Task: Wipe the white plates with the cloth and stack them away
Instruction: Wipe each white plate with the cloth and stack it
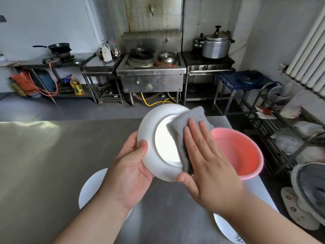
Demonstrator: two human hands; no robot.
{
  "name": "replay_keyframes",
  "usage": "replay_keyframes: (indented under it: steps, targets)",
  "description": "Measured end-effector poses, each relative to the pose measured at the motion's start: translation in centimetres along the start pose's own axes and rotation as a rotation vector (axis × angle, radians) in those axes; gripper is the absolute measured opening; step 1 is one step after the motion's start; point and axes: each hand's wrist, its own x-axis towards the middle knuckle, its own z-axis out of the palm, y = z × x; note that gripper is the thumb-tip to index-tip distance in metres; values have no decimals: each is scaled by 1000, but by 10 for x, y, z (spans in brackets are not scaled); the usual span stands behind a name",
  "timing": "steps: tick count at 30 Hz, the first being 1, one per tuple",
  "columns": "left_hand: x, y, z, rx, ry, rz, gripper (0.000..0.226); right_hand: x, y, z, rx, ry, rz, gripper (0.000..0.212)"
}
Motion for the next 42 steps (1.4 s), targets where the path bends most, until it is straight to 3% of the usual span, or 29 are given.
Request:
replay_keyframes:
  steps: [4,8,12,16,22,28,32,35,38,42]
  targets:
    - [-4,-2,11,-13,-55,-35,42,-20,-15,2,6,-5,-136,97]
    - [-10,-16,25,84,-151,-89,54,22,-7,-27,73,21,-229,84]
    - [-6,-10,35,180,-184,-23,38,54,12,-49,53,123,-168,76]
    - [1,8,28,145,-148,14,36,32,18,-36,130,175,32,76]
    - [-1,4,26,239,-231,-38,42,41,10,-46,-2,114,-277,72]
    - [5,24,24,128,-163,57,42,34,22,-40,107,290,25,64]
    - [5,21,16,133,-92,-7,43,2,2,-22,146,223,-39,68]
    - [3,17,9,160,-98,-71,49,26,13,-49,118,250,-88,55]
    - [3,21,6,88,-130,-31,44,45,24,-65,81,314,8,44]
    - [7,23,7,-3,-63,21,39,15,6,-33,225,285,137,56]
